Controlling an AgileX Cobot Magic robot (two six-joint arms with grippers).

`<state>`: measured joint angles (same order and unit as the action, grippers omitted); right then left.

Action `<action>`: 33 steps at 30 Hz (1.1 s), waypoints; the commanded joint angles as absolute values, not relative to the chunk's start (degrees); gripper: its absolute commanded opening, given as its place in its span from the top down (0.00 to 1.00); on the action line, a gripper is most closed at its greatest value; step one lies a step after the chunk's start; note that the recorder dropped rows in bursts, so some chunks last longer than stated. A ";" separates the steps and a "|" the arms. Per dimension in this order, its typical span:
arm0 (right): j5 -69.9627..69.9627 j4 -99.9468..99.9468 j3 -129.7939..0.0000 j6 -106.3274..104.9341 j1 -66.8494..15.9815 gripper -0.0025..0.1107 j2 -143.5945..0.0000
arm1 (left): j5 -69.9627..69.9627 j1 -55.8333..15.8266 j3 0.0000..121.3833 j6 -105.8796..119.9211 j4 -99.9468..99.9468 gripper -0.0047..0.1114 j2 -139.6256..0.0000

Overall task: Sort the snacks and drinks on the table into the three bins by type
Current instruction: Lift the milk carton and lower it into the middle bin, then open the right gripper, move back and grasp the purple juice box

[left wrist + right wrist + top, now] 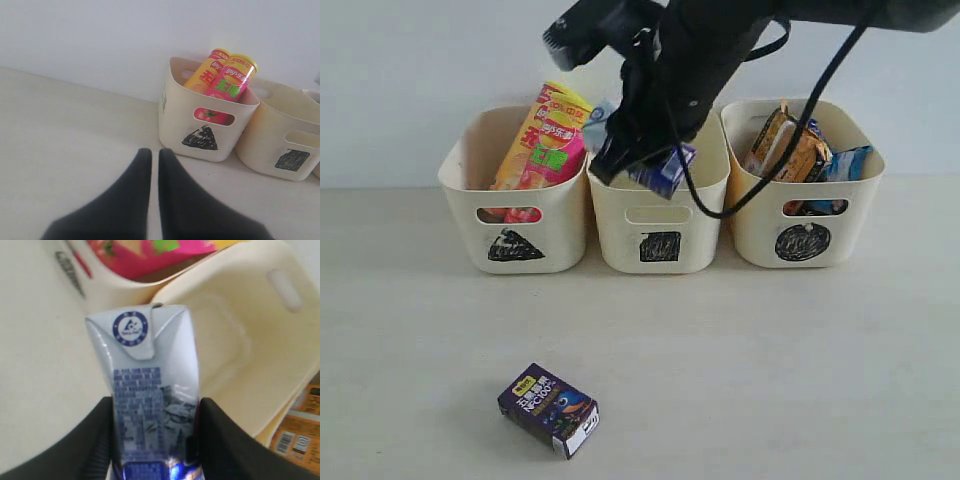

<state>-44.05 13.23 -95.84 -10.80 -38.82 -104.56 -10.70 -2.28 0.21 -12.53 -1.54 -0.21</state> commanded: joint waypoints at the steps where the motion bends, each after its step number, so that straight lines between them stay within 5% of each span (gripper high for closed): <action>1: -33.18 16.50 -96.12 -4.25 -34.55 0.97 -104.44 | -11.00 -2.56 0.00 -12.46 -1.49 0.92 0.00; 12: -8.34 16.25 -96.12 0.00 -28.57 0.97 -110.69 | -11.00 -2.56 0.00 -12.46 -1.49 0.92 0.00; 20: -4.32 16.25 -96.12 0.00 -26.98 0.96 -116.58 | -11.00 -2.56 0.00 -12.46 -1.49 0.92 0.00; 24: -3.73 16.13 -96.12 0.00 -26.73 0.77 -118.65 | -11.00 -2.56 0.00 -12.46 -1.49 0.92 0.00; 28: -2.73 16.13 -96.12 0.00 -26.73 0.44 -119.95 | -11.00 -2.56 0.00 -12.46 -1.49 0.92 0.00; 33: -2.31 16.13 -96.12 0.00 -26.73 0.33 -119.78 | -11.00 -2.56 0.00 -12.46 -1.49 0.92 0.00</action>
<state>-3.45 15.82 -95.84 0.00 -27.11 -120.45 -10.70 -2.28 0.21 -12.53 -1.54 -0.21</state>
